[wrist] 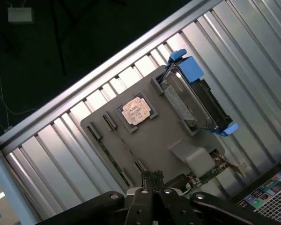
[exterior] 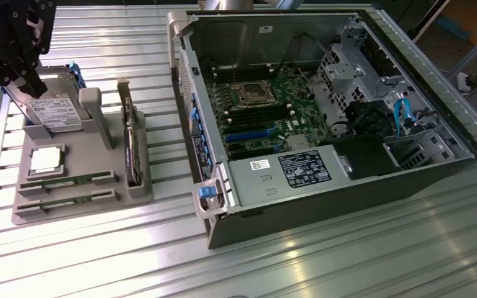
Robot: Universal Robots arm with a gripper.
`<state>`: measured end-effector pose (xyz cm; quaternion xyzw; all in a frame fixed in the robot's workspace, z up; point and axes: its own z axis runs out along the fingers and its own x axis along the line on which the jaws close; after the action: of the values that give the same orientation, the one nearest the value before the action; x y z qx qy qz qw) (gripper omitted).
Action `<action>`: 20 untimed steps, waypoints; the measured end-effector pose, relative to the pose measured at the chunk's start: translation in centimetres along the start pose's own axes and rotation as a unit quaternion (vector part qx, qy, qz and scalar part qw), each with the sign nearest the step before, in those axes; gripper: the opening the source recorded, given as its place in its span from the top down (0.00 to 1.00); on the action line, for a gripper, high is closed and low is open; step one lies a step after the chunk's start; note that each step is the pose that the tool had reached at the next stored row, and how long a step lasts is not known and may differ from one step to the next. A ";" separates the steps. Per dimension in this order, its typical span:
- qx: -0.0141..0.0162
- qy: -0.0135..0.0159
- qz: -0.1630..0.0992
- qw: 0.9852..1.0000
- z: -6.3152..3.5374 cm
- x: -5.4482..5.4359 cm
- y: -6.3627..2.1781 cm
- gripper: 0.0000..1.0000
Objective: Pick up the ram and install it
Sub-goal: 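Pick up the ram and move it above insertion slot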
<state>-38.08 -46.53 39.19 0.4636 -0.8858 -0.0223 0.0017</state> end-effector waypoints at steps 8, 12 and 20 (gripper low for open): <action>-0.001 0.002 -0.059 0.998 0.00 0.0 0.00 0.89; -0.002 0.004 -0.091 0.996 0.01 0.0 0.00 0.89; -0.003 0.006 -0.144 0.990 0.01 0.0 0.00 0.89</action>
<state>-38.08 -46.53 39.18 0.5862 -0.8099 -0.0218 0.0049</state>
